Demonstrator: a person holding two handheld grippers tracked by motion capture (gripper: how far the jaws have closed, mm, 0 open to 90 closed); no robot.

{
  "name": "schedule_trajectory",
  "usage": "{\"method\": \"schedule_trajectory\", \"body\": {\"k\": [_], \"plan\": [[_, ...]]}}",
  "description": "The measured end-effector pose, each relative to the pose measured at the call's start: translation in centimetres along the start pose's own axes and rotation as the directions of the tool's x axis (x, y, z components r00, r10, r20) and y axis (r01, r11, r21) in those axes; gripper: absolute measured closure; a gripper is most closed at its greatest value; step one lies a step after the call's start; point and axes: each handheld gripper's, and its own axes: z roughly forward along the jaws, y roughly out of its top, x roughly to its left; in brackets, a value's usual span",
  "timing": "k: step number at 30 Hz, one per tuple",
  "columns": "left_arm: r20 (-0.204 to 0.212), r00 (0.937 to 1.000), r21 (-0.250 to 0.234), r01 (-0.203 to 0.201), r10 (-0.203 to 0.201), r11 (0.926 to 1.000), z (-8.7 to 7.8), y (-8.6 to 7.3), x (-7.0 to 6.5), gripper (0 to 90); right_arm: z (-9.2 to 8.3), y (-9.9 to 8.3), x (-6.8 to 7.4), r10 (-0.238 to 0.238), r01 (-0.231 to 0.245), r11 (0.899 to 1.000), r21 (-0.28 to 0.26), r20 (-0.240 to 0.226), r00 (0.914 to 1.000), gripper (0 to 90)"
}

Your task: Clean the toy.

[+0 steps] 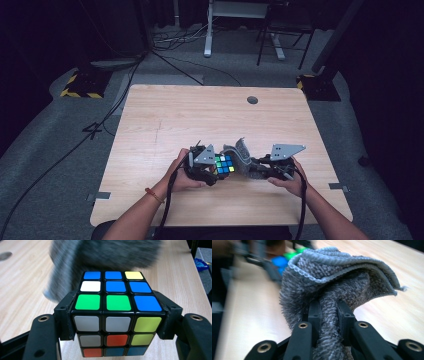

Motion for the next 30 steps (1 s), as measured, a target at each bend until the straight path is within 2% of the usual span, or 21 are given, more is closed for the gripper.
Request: {"method": "schedule_trajectory", "body": {"k": [3, 7, 8, 11, 16, 19, 25, 30], "plan": [[0.012, 0.9998, 0.010, 0.015, -0.015, 0.9998, 0.4, -0.5, 0.2, 33.2, 0.0, -0.5, -0.8, 0.000, -0.003, 0.999, 0.039, 0.074, 0.9973, 76.8], [-0.005, 1.0000, 0.021, 0.003, -0.003, 0.9998, 0.6, -1.0, 0.0, 33.2, 0.0, -1.1, -1.8, 0.010, -0.017, 0.998, 0.068, 0.106, 0.9944, 75.8], [-0.003, 1.0000, 0.016, 0.005, -0.005, 0.9999, 0.6, -1.1, 0.0, 33.1, 0.1, -1.3, -2.1, 0.003, -0.010, 0.997, 0.074, 0.105, 0.9945, 75.1], [-0.002, 0.9999, 0.024, 0.015, -0.015, 0.9996, 0.6, -1.6, 0.1, 33.2, 0.4, -2.2, -3.1, 0.025, -0.031, 0.995, 0.094, 0.065, 0.9976, 74.1], [0.005, 0.9991, 0.053, 0.042, -0.043, 0.9977, 0.7, -2.4, 0.2, 33.1, 1.2, -3.4, -3.8, 0.013, -0.025, 0.985, 0.171, 0.074, 0.9972, 73.7], [0.003, 0.9988, 0.060, 0.049, -0.049, 0.9970, 0.6, -2.9, 0.0, 33.1, 1.3, -3.5, -4.0, 0.022, -0.033, 0.983, 0.182, 0.061, 0.9979, 72.7], [0.028, 0.9961, 0.056, 0.082, -0.083, 0.9951, 0.4, -3.3, 0.4, 32.8, 1.5, -3.7, -4.0, 0.023, -0.033, 0.980, 0.197, 0.051, 0.9984, 69.0], [0.035, 0.9955, 0.062, 0.086, -0.089, 0.9943, 0.4, -3.6, 0.5, 32.7, 1.4, -3.8, -4.1, 0.030, -0.038, 0.979, 0.200, 0.039, 0.9988, 67.3]]}}
